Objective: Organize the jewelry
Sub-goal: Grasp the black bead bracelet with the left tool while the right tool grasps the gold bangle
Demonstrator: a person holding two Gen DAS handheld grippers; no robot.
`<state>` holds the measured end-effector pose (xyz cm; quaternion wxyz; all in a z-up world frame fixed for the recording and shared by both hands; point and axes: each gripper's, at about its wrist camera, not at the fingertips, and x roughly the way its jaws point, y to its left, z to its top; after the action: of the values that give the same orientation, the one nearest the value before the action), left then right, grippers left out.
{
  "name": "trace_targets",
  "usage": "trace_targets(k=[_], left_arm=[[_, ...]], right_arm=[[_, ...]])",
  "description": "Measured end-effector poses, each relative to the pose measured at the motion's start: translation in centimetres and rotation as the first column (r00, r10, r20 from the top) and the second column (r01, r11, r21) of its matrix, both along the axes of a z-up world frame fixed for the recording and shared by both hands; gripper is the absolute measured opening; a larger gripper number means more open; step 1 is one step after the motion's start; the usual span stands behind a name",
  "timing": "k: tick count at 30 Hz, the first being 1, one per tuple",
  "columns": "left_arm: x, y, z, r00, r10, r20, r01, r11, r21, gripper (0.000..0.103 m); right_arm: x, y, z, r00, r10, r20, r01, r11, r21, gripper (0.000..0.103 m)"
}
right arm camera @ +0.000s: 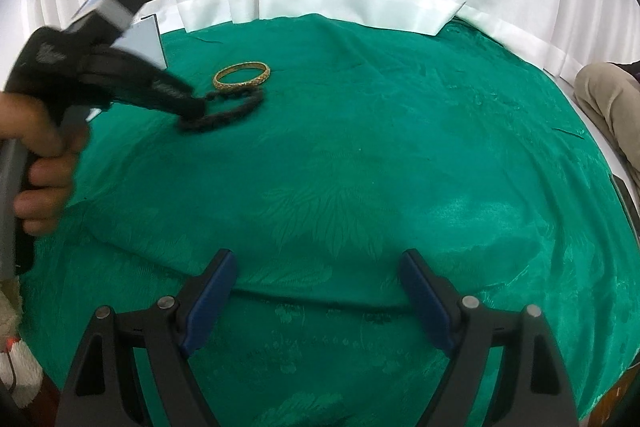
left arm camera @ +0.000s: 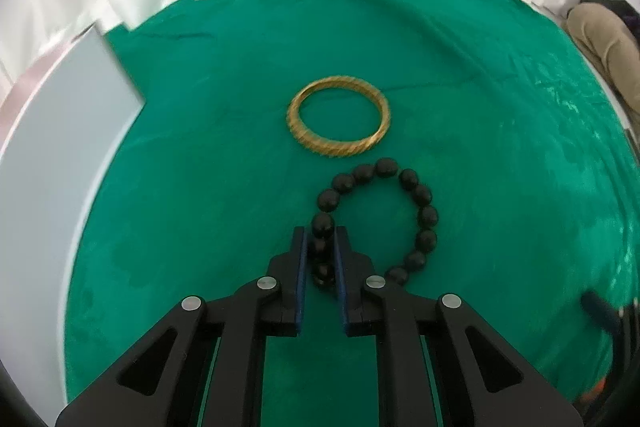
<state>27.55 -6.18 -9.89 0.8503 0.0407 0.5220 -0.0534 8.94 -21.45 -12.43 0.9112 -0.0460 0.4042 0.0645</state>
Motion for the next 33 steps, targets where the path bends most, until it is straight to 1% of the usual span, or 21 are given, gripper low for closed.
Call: trace_targets(k=[2, 5, 7, 10, 12, 13, 14, 16, 19, 20, 21, 22, 23, 24, 25, 26, 27, 29, 31, 32, 33], left_arm=[[-0.9, 2.1, 0.3, 1.0, 0.023, -0.01, -0.024, 0.999, -0.028, 0.01], [-3.1, 6.1, 1.5, 0.997, 0.081, -0.01, -0.081, 0.992, -0.096, 0.01], [-4.7, 8.8, 2.3, 0.993, 0.122, 0.0, -0.121, 0.986, -0.118, 0.01], [-6.4, 12.4, 2.1, 0.985, 0.175, -0.006, -0.174, 0.974, -0.142, 0.01], [-7.2, 13.7, 1.4, 0.978, 0.208, -0.012, -0.208, 0.969, -0.131, 0.01], [-7.5, 14.4, 0.9, 0.975, 0.223, -0.018, -0.224, 0.966, -0.133, 0.01], [-7.6, 15.0, 0.6, 0.972, 0.233, -0.025, -0.234, 0.962, -0.14, 0.01], [-8.1, 15.6, 0.5, 0.971, 0.24, -0.01, -0.239, 0.956, -0.17, 0.011], [-8.5, 15.5, 0.5, 0.972, 0.234, 0.012, -0.228, 0.959, -0.165, 0.014], [-8.9, 15.3, 0.6, 0.973, 0.23, 0.014, -0.224, 0.96, -0.169, 0.019], [-8.7, 15.2, 0.6, 0.974, 0.224, 0.015, -0.218, 0.96, -0.174, 0.028], [-8.9, 15.2, 0.7, 0.975, 0.221, 0.017, -0.215, 0.96, -0.179, 0.034], [-10.5, 15.8, 0.7, 0.974, 0.224, 0.019, -0.217, 0.96, -0.178, 0.049], [-10.7, 16.1, 0.3, 0.974, 0.228, 0.021, -0.221, 0.96, -0.17, 0.062], [-10.9, 16.1, 0.1, 0.972, 0.233, 0.025, -0.226, 0.961, -0.161, 0.065], [-11.0, 16.3, 0.0, 0.971, 0.236, 0.024, -0.23, 0.96, -0.158, 0.065], [-11.2, 16.5, 0.0, 0.971, 0.238, 0.017, -0.232, 0.959, -0.162, 0.065], [-11.4, 16.9, 0.1, 0.969, 0.245, 0.014, -0.239, 0.956, -0.172, 0.065], [-11.5, 17.3, 0.1, 0.969, 0.249, 0.005, -0.244, 0.953, -0.177, 0.065], [-11.6, 17.3, 0.1, 0.969, 0.248, 0.002, -0.244, 0.954, -0.177, 0.065], [-11.6, 17.4, 0.1, 0.969, 0.245, 0.0, -0.241, 0.955, -0.175, 0.065]], right_arm=[[-0.1, 0.0, 0.0, 1.0, 0.002, 0.0, -0.002, 1.0, 0.0, 0.086], [-0.1, 0.0, 0.1, 1.0, -0.001, -0.005, 0.001, 1.0, 0.0, 0.086], [0.0, 0.1, 0.1, 1.0, -0.009, -0.01, 0.009, 1.0, 0.0, 0.086], [0.3, 0.3, 0.2, 0.999, -0.017, -0.032, 0.017, 1.0, -0.008, 0.087], [0.9, 0.2, 0.5, 0.997, -0.006, -0.082, 0.005, 1.0, -0.018, 0.087], [1.5, 0.3, 0.9, 0.992, 0.005, -0.13, -0.007, 1.0, -0.017, 0.087], [1.8, 0.4, 1.3, 0.988, 0.02, -0.152, -0.02, 1.0, -0.001, 0.087], [2.6, 0.9, 2.8, 0.986, 0.075, -0.147, -0.069, 0.996, 0.05, 0.087], [4.8, 3.0, 5.5, 0.981, 0.16, -0.11, -0.155, 0.986, 0.054, 0.087], [5.8, 3.9, 6.2, 0.977, 0.193, -0.091, -0.189, 0.981, 0.049, 0.086], [7.3, 5.1, 6.7, 0.969, 0.236, -0.071, -0.234, 0.972, 0.038, 0.086], [8.6, 6.2, 7.0, 0.961, 0.27, -0.061, -0.269, 0.963, 0.033, 0.086], [10.0, 7.1, 7.0, 0.952, 0.3, -0.062, -0.299, 0.954, 0.031, 0.085], [12.0, 8.5, 6.8, 0.939, 0.338, -0.072, -0.337, 0.941, 0.017, 0.082], [13.0, 9.4, 6.4, 0.929, 0.36, -0.081, -0.362, 0.932, -0.003, 0.078], [14.7, 10.7, 5.7, 0.916, 0.389, -0.102, -0.395, 0.918, -0.042, 0.066], [15.7, 11.7, 5.2, 0.905, 0.409, -0.119, -0.418, 0.906, -0.064, 0.057], [18.1, 13.6, 3.6, 0.886, 0.434, -0.165, -0.453, 0.885, -0.104, 0.049], [19.4, 14.8, 2.2, 0.872, 0.446, -0.203, -0.475, 0.87, -0.131, 0.046], [19.8, 15.1, 1.7, 0.867, 0.445, -0.222, -0.48, 0.866, -0.14, 0.035], [19.9, 15.2, 1.8, 0.87, 0.447, -0.208, -0.476, 0.871, -0.12, 0.031]])
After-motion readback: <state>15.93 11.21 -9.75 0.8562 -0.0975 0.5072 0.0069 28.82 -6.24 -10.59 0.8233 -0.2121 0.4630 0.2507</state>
